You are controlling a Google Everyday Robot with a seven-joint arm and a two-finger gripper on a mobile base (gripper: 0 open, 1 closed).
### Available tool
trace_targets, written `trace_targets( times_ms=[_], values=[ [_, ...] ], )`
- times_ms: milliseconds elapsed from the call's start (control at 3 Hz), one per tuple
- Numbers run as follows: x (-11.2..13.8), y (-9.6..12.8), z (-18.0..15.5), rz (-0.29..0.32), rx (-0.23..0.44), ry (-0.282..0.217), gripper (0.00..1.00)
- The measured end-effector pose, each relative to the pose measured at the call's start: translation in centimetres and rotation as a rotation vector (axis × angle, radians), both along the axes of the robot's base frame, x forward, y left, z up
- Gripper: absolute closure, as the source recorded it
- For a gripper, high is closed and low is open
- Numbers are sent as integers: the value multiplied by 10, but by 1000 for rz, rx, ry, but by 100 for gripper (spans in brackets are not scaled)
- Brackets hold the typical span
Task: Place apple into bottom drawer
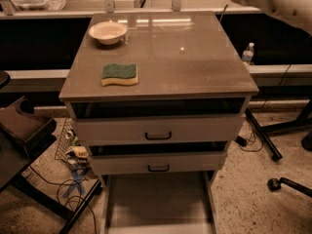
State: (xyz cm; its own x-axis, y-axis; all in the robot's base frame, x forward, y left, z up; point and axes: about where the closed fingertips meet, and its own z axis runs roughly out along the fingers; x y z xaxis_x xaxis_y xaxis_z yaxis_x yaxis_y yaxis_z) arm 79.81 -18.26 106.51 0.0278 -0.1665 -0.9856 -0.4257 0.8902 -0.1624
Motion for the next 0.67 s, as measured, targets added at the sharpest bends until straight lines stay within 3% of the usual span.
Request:
trace_targets(
  times_ms=[333,667],
  values=[
    [-81,-3,60,-39,57,-92,100],
    [-152,25,-18,41,28,43,100]
  ],
)
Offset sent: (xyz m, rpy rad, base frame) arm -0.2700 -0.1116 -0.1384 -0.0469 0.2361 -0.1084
